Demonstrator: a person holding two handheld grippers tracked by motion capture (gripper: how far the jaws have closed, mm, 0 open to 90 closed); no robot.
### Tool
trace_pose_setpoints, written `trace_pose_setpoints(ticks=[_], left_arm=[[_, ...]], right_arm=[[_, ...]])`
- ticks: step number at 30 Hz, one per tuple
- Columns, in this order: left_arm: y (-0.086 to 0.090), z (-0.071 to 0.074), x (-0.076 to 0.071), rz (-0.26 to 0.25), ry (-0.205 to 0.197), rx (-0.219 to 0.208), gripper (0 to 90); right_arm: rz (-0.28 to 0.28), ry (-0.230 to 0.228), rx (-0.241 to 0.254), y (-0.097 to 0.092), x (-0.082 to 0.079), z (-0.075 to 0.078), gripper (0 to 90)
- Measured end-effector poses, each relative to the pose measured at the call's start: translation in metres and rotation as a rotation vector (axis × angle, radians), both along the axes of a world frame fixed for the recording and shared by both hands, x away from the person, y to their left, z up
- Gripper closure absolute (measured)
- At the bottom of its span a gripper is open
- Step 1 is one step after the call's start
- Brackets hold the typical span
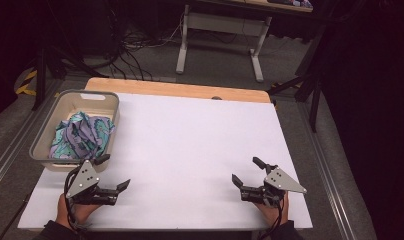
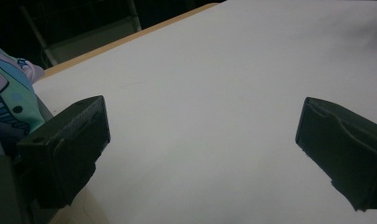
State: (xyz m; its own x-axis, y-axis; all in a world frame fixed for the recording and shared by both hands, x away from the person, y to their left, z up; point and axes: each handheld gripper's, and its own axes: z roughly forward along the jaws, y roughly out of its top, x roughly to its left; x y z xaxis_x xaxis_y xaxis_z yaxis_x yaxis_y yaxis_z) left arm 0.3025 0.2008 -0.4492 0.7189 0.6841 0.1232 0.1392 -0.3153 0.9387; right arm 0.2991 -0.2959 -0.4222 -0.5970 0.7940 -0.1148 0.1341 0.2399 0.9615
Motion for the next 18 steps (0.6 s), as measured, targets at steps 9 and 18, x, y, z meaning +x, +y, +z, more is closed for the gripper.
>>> trace_pose_setpoints(ticks=[9, 18], left_arm=[[0.005, 0.005, -0.002, 0.018, -0.016, -0.009, 4.8], [0.028, 0.030, -0.014, 0.166, -0.064, 0.001, 5.8]], right_arm=[[0.007, -0.005, -0.006, 0.004, 0.002, 0.000, 8.7], [0.016, -0.004, -0.017, 0.011, 0.007, 0.001, 8.7]])
